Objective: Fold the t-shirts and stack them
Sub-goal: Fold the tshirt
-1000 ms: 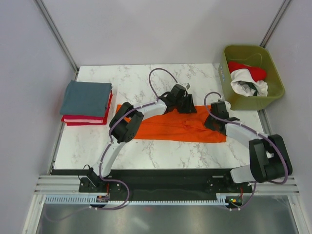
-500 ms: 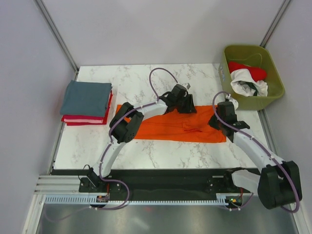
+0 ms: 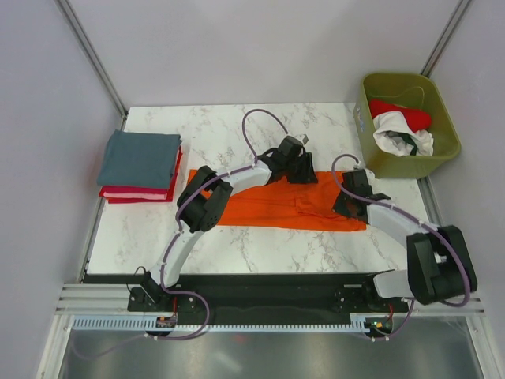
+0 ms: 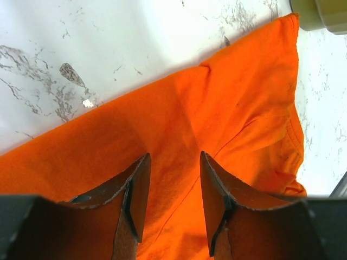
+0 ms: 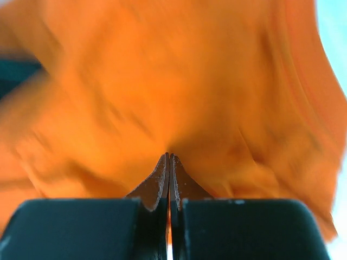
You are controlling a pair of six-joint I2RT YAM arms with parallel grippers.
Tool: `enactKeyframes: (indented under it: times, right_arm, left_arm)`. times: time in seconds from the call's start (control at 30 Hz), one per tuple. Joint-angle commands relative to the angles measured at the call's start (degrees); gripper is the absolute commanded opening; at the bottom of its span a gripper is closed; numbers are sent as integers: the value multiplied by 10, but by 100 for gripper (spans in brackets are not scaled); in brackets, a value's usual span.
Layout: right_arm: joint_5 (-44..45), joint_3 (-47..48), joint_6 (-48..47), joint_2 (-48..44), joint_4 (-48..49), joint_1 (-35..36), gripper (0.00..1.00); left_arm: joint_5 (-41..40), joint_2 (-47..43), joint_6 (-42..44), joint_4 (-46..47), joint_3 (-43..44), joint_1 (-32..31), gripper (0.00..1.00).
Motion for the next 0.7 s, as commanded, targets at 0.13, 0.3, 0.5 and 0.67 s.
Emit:
enactKeyframes:
  times: [0.13, 0.3, 0.5, 0.67]
  right_arm:
    - [-29, -137, 53, -255, -68, -1, 0]
    - [2, -124, 62, -335, -106, 0, 0]
    - [60, -48, 31, -261, -97, -1, 0]
    - [91, -3, 20, -182, -63, -2, 0]
  left_arm:
    - [-19, 21, 18, -12, 46, -4, 49]
    - [-23, 14, 24, -17, 57, -3, 49]
    - [-21, -33, 42, -17, 43, -4, 50]
    - [-41, -109, 53, -14, -16, -7, 50]
